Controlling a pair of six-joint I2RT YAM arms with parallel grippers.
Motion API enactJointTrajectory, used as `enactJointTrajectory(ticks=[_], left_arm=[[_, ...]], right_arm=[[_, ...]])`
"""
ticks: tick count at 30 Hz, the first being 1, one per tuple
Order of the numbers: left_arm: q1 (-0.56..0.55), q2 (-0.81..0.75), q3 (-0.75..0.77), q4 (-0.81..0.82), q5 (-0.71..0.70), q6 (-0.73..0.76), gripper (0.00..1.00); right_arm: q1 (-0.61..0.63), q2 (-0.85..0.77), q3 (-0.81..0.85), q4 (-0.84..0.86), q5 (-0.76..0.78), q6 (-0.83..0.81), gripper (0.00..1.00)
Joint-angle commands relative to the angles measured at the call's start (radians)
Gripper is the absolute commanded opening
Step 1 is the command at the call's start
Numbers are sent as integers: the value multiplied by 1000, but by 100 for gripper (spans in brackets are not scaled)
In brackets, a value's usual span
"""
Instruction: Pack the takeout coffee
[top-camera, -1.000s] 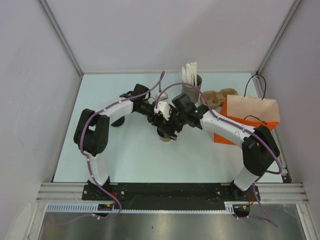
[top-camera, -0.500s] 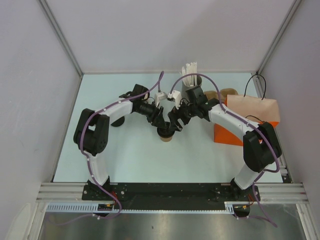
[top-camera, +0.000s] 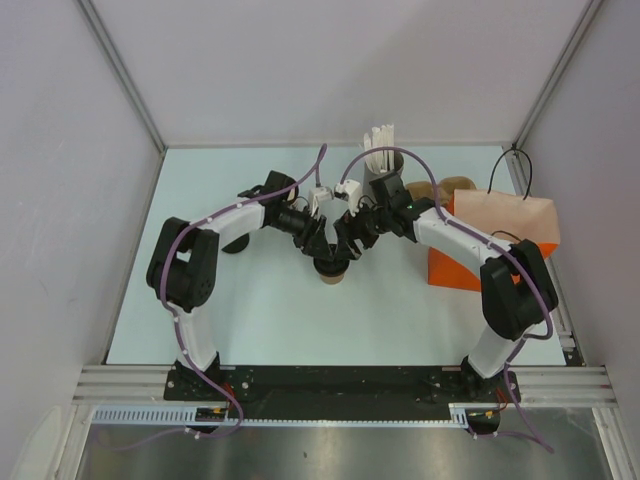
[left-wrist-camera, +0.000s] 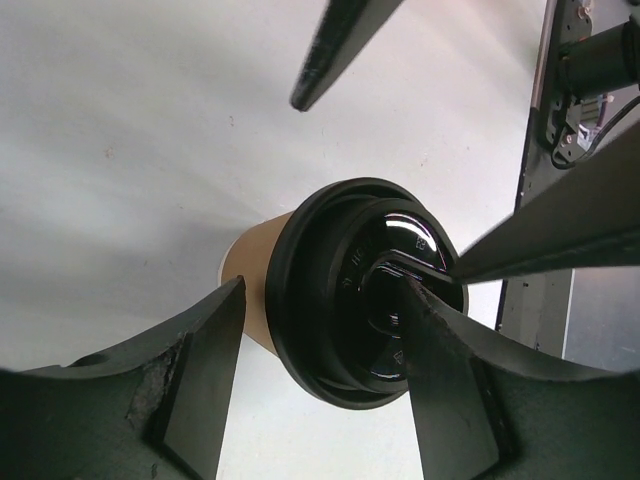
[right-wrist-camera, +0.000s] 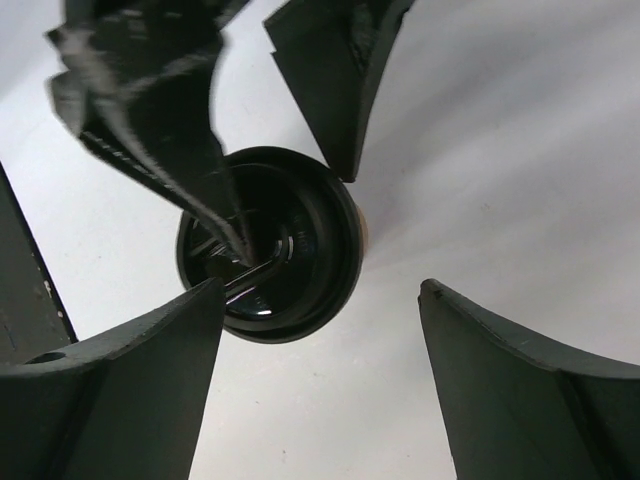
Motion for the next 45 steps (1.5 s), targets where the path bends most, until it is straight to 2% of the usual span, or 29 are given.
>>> enactJointTrajectory(ticks=[1,14,23,38,40,45], left_arm=[[-10,56,-73,-99,-201,135,66],[-1,46,-79,-83,-184,128,66],[2,51,-77,-61,-208,97,66],[15,52,-77,-53,-201,86,66],[15,54,-77,-53,-202,85,66],[24,48,-79,-47,-185,77,70]], right_arm=[[-8,41,1,43,3,53,82],[-14,73,0,53,-36,96,78],[-63,67,1,42,-165,127,76],[-8,132,1,39,-160,127,75],[-12,132,0,37,-154,125,72],[-18,151,0,23,-152,125,60]])
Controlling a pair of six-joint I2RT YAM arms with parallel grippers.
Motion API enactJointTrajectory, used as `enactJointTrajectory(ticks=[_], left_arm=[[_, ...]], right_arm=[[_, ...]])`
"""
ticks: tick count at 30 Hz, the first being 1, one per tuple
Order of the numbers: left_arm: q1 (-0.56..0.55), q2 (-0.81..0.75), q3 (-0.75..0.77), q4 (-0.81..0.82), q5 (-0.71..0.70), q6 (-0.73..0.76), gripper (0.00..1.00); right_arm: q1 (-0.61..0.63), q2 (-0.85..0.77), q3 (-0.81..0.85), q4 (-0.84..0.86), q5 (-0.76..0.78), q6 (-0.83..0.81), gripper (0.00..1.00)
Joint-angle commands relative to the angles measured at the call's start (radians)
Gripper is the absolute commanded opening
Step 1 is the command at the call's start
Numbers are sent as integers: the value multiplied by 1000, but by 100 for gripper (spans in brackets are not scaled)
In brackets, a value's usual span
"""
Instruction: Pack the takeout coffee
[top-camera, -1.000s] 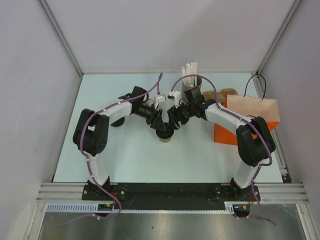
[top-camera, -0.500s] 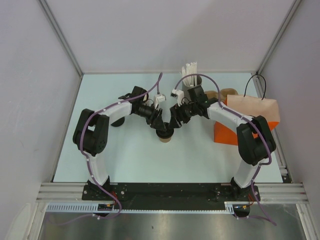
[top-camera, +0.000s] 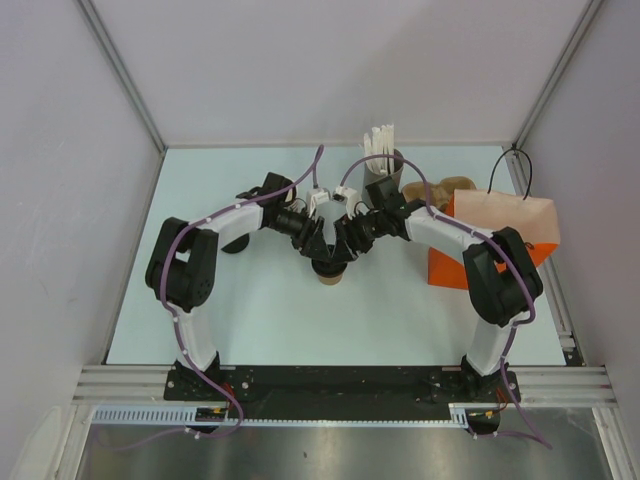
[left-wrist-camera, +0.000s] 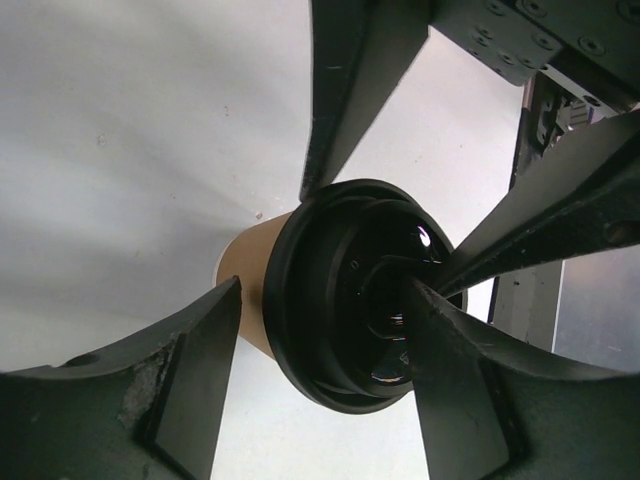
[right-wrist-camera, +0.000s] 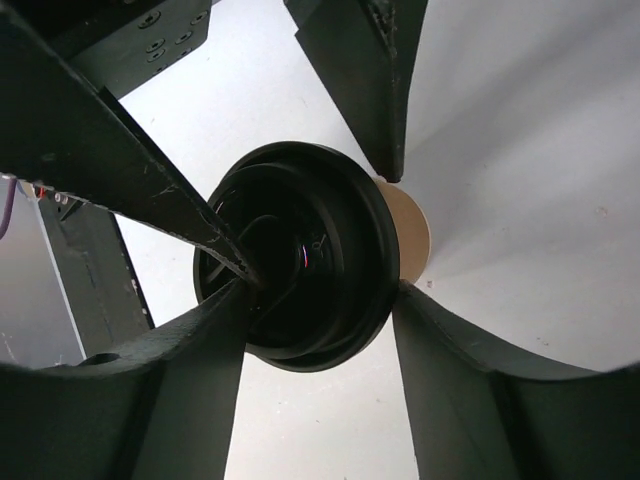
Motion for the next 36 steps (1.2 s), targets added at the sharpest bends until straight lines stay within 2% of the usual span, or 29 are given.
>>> enactJointTrajectory(ticks=[1,5,19,31,36], left_arm=[[14,53,-56,-51,-187,87,72],[28,41,-52,-56,-137,92,76],[38,32,-2,-105,67,112,91],[80,125,99,-131,232,63,93],[97,153,133,-150,252,55,92]], right_arm=[[-5,35,0,-12,14,-15,58],[-4,47,0,-17,12,-16,51],[10,57,1,-28,26,-28,49],[16,60,0,-37,37,-39,50],[16,67,0,-38,37,-44,54]])
